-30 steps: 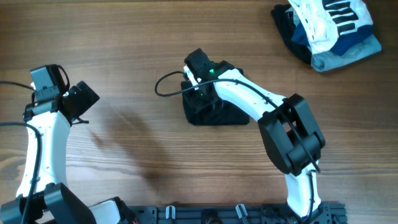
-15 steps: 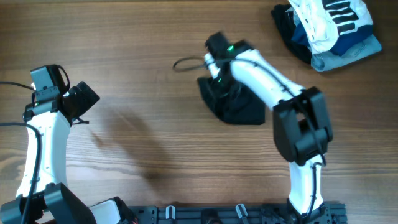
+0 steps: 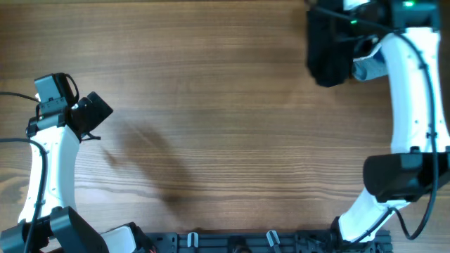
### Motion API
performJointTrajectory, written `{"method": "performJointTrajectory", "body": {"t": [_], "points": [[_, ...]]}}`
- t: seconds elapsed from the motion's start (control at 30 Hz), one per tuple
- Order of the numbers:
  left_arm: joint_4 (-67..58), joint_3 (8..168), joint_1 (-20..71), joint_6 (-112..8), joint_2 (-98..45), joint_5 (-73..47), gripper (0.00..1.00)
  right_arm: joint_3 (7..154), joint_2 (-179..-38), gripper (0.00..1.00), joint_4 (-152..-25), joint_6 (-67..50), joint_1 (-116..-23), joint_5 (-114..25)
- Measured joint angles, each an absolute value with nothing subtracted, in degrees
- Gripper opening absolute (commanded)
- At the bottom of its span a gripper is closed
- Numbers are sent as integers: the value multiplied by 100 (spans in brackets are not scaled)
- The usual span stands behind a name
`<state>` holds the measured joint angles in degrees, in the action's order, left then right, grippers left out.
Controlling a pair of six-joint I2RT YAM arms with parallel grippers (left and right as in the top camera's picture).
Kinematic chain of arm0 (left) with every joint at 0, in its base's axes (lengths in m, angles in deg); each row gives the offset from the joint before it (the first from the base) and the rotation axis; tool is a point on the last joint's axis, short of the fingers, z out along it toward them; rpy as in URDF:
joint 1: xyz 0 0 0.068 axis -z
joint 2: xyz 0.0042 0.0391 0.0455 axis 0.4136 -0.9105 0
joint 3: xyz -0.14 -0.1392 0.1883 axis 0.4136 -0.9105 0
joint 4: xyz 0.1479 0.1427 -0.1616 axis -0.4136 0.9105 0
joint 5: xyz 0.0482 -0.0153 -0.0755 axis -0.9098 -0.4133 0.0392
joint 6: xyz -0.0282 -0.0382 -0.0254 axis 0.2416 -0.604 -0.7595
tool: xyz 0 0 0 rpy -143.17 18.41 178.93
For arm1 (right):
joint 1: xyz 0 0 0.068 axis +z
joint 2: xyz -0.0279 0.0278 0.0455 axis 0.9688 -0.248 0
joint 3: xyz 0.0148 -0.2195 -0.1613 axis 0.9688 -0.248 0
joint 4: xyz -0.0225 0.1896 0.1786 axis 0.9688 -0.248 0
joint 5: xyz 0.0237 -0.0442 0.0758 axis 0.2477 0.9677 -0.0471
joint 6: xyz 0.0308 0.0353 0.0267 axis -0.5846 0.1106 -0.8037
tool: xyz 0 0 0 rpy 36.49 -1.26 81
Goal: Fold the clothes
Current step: 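Grasp the folded black shirt with the right gripper and lift it, then carry the shirt to the top-right stack and place it on top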
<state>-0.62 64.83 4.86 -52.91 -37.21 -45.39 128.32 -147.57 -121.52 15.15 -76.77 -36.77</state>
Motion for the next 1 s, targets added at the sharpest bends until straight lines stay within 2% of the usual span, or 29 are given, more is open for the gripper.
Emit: {"method": "performJointTrajectory", "body": {"t": [0.3,0.47,0.6,0.77,1.0], "points": [[-66,6483,486,-5291,-3721,-4541,100,13042,-14757,4,-9447,3434,-8735,-2123],[-285,6483,486,-5293,-3723,-4535,100,13142,-15087,4,-7987,4885,-9257,-2053],[-392,6483,486,-5293,-3741,-4537,100,13177,-15876,4,-6758,5366,-9471,-2120],[-394,6483,486,-5293,-3743,-4539,100,13155,-16783,4,-6441,5836,-9677,-2302],[-414,6483,486,-5293,-3743,-4539,100,13136,-17236,4,-6225,6055,-9707,-2610]]}}
